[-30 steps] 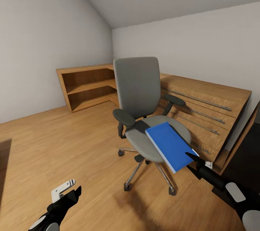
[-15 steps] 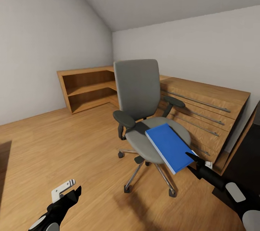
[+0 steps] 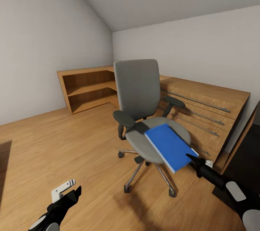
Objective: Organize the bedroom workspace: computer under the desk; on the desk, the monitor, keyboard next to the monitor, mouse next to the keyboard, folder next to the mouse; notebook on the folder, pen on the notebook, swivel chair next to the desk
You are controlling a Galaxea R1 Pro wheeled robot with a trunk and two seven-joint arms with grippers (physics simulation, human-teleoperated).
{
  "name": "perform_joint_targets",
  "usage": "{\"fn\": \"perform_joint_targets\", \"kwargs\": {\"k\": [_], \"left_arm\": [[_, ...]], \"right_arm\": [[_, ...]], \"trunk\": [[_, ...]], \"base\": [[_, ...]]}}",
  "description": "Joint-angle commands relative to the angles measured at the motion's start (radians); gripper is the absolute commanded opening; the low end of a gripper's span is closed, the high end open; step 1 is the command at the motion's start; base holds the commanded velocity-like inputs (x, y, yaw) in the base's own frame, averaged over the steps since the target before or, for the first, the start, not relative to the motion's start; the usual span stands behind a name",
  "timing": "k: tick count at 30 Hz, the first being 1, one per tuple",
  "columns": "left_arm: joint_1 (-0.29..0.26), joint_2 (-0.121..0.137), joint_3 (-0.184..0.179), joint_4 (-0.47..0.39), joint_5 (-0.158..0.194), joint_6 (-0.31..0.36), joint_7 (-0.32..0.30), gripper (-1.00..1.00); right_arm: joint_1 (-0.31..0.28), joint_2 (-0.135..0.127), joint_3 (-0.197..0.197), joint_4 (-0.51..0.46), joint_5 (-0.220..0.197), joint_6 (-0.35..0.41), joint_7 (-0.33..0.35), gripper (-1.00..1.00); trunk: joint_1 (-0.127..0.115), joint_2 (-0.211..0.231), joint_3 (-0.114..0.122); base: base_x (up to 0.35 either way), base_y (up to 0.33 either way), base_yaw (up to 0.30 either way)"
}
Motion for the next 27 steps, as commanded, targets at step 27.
{"fn": "perform_joint_targets", "kwargs": {"k": [27], "left_arm": [[0.0,0.001,-0.002,-0.001,0.009,0.0,0.01,1.0]], "right_arm": [[0.0,-0.001,-0.002,-0.025,0.005,0.004,0.002,-1.0]], "trunk": [[-0.025,0.037,0.061]], "base": [[0.0,0.0,0.0]]}}
